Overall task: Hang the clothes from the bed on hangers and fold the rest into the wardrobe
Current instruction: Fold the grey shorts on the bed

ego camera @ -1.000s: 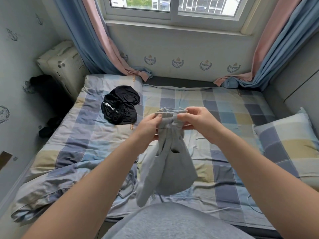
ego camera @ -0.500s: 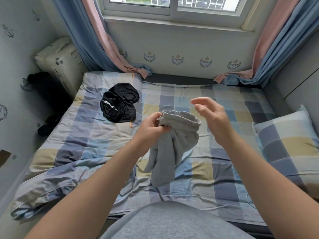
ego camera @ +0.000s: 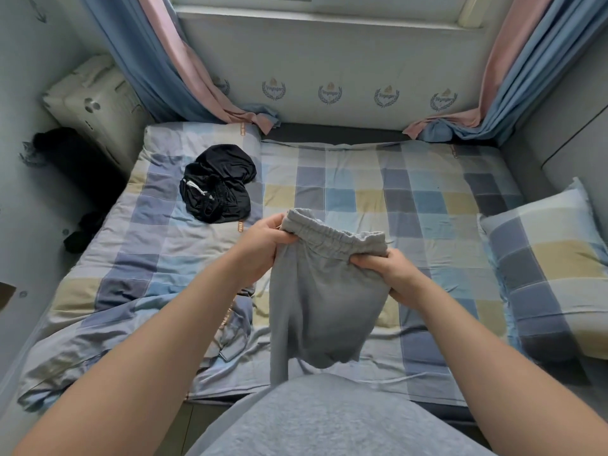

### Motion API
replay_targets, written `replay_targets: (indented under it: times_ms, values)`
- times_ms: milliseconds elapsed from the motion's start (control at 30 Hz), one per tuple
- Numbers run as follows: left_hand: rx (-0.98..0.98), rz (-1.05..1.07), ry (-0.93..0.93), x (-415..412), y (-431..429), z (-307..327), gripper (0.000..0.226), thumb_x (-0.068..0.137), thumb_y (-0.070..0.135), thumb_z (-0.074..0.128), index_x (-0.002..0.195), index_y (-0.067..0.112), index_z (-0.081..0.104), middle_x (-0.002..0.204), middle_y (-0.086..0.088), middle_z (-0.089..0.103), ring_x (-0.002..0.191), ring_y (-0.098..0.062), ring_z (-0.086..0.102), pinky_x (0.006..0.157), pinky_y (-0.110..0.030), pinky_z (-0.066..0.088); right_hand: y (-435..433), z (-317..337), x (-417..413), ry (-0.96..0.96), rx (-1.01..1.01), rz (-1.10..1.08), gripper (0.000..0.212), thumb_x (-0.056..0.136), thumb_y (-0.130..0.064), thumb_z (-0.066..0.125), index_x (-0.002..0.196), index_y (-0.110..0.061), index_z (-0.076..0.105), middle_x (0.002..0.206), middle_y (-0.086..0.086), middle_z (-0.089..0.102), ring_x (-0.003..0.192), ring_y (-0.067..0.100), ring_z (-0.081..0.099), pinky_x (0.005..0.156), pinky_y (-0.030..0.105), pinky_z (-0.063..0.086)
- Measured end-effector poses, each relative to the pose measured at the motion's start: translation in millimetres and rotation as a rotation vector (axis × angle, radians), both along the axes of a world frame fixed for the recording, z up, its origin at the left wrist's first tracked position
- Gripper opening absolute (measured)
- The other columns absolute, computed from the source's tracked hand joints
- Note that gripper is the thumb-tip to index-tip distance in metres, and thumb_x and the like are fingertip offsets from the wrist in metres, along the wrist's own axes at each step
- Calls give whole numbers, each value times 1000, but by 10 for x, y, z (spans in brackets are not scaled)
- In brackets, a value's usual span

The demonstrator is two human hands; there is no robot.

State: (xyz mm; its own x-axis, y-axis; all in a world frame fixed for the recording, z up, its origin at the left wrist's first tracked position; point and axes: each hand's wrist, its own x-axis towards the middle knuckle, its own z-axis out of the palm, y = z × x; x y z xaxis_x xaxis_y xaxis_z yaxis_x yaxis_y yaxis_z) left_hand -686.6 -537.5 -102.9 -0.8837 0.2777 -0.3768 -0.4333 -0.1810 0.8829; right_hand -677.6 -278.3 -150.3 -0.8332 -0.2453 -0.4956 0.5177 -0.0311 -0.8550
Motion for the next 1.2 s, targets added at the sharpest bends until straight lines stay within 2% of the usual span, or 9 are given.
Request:
replay_targets:
  times_ms: [100, 333, 433, 500, 600, 733, 867, 967, 1200]
  values:
    - [-312, -4, 20, -132, 147, -183, 37, 91, -14, 48, 104, 17, 64, 94, -2, 69, 85, -15, 63, 69, -24, 50, 108, -2, -114, 101, 161, -99, 25, 78, 1, 80, 99, -11, 75, 99, 6, 77, 89, 19, 72, 79, 31, 57]
    - [-434, 73, 160, -526, 656, -340, 35, 95, -13, 45, 112, 12, 64, 105, -7, 69, 94, -15, 62, 72, -16, 52, 460, 231, -493, 316, 322, -110, 39, 73, 10, 81, 105, -10, 69, 88, -10, 71, 70, -7, 66, 65, 11, 52]
    - [-440, 98, 234, -623, 853, -343, 40, 92, -17, 39, 110, 10, 63, 101, -6, 69, 92, -13, 61, 73, -13, 50, 662, 283, -602, 367, 397, -96, 38, 73, 8, 81, 101, -15, 70, 91, -6, 71, 79, 4, 64, 77, 23, 56]
    - [-435, 93, 261, -616, 961, -397, 41, 89, -20, 36, 111, 5, 61, 103, -11, 67, 95, -17, 60, 83, -24, 50, 763, 275, -607, 378, 447, -84, 39, 72, 3, 81, 104, -15, 71, 97, 0, 73, 87, 11, 64, 86, 36, 55]
    - [-515, 59, 302, -479, 1085, -597, 36, 88, -14, 39, 109, 4, 61, 101, -10, 67, 92, -15, 58, 85, -32, 48, 881, 124, -497, 364, 523, -88, 37, 64, -20, 79, 100, -27, 70, 96, -5, 74, 88, 11, 66, 84, 34, 54]
    - [-654, -20, 246, -157, 1172, -1135, 37, 92, -9, 46, 95, 25, 58, 92, 7, 65, 84, -2, 58, 77, -22, 44, 1011, -529, -190, 274, 711, -8, 38, 71, -16, 85, 106, -18, 68, 106, 6, 70, 104, 30, 63, 94, 47, 49]
    - [-818, -127, 68, 295, 1252, -1929, 35, 85, -10, 43, 106, 12, 61, 102, -9, 69, 102, -31, 61, 91, -43, 50, 1050, -1507, 303, 120, 915, 166, 40, 80, -18, 81, 117, -18, 65, 121, 4, 62, 118, 32, 52, 99, 44, 40]
    - [-915, -194, -88, 721, 1294, -2589, 39, 86, -7, 41, 110, 17, 60, 109, -9, 68, 105, -35, 59, 90, -48, 49, 1021, -2263, 777, 4, 993, 235, 46, 84, -11, 74, 126, -25, 60, 132, 2, 57, 127, 28, 46, 97, 38, 31]
    - [-1072, -493, -379, 1864, 1279, -3893, 26, 91, 9, 43, 103, 28, 54, 119, -5, 67, 117, -32, 56, 88, -39, 40, 917, -3453, 1946, -283, 953, 410, 28, 84, -22, 70, 110, -30, 62, 116, -3, 59, 119, 23, 52, 87, 37, 34]
